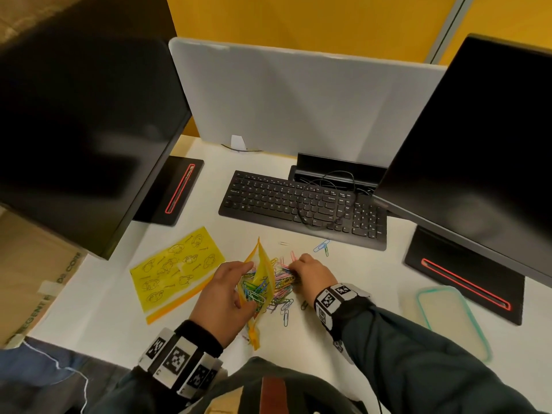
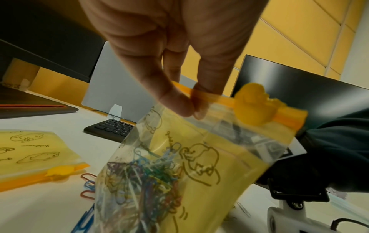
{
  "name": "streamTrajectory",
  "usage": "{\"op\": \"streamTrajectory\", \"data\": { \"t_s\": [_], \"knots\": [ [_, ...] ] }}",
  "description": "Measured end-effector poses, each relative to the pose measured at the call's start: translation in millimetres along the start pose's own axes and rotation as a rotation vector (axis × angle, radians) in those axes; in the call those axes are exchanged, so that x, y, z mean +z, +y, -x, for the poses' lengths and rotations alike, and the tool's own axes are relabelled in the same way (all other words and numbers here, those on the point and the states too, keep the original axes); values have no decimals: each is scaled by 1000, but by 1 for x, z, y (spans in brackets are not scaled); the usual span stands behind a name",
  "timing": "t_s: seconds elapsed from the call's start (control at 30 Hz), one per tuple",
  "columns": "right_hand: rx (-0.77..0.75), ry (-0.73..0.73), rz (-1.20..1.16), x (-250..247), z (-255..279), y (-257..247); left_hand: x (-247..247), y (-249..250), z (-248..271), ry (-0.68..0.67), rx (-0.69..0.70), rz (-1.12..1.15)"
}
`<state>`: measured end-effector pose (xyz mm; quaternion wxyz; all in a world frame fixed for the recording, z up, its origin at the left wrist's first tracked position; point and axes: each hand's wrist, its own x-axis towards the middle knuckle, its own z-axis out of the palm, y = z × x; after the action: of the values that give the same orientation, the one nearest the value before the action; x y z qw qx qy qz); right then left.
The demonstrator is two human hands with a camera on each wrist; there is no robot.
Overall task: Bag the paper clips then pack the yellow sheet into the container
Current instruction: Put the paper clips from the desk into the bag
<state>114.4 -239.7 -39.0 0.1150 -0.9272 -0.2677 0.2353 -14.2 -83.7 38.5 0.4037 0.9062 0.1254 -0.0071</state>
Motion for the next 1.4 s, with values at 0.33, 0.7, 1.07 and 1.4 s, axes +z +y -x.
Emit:
{"op": "streamTrajectory", "data": {
  "t_s": [0.33, 0.7, 1.07, 1.4],
  "knots": [
    [116, 116, -175, -12, 22, 7, 2, 0, -2, -27, 7, 12],
    [58, 342, -950, -71, 72, -24, 2, -1, -4, -54, -15, 13],
    [-104, 116, -861, -48, 44, -68, 0, 3, -3, -23, 9, 34],
    [-163, 261, -449, -52, 56, -54, 1, 0, -4, -5, 22, 48]
  ]
}}
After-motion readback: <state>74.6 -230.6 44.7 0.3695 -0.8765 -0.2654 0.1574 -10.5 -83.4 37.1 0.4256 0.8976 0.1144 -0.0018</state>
